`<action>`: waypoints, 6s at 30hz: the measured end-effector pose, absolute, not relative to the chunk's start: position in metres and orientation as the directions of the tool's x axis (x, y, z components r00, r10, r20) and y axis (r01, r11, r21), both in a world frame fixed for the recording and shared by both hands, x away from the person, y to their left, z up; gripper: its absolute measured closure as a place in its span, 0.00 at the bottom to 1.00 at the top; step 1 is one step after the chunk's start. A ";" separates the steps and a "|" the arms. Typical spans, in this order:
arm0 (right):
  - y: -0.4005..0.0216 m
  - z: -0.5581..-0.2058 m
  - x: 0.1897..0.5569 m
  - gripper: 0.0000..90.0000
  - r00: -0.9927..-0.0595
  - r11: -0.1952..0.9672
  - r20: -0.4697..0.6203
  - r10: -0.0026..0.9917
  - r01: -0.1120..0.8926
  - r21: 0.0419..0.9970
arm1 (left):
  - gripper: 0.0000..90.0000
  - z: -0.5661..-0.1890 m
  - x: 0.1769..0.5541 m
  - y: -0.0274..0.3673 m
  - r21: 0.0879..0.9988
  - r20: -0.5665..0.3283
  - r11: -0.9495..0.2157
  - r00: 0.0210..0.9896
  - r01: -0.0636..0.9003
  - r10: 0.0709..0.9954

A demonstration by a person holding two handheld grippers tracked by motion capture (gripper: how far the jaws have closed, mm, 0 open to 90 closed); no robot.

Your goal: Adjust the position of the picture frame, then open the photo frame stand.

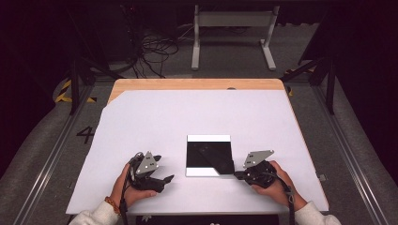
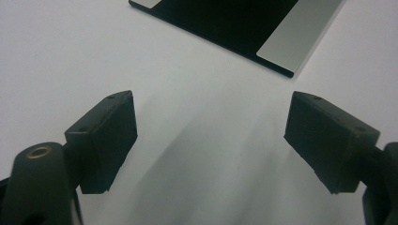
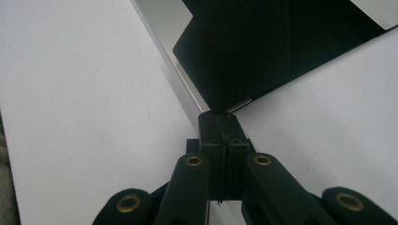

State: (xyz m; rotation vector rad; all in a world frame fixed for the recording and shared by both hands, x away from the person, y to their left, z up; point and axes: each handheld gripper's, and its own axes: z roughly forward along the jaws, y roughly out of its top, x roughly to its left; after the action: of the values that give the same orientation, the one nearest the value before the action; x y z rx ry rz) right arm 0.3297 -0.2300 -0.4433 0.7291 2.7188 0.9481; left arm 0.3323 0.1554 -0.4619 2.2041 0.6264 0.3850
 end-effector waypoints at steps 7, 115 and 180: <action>-0.230 -0.443 0.328 1.00 -0.867 0.678 -0.015 0.499 0.379 0.630 | 0.19 -0.461 0.332 0.155 0.771 0.071 -0.559 0.832 0.303 0.550; -0.215 -0.407 0.336 1.00 -0.832 0.525 -0.103 0.546 0.244 0.815 | 0.20 -0.465 0.335 0.143 0.732 0.073 -0.608 0.853 0.306 0.517; -0.225 -0.411 0.352 0.41 -0.763 0.309 0.317 0.563 0.551 0.775 | 0.20 -0.466 0.333 0.140 0.714 0.098 -0.636 0.857 0.293 0.505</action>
State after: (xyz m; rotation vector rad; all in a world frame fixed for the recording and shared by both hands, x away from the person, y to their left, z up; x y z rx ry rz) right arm 0.3523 -0.2254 -0.4112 1.0768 2.5311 1.4901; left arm 0.3330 0.1402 -0.4655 2.2974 0.5750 0.3760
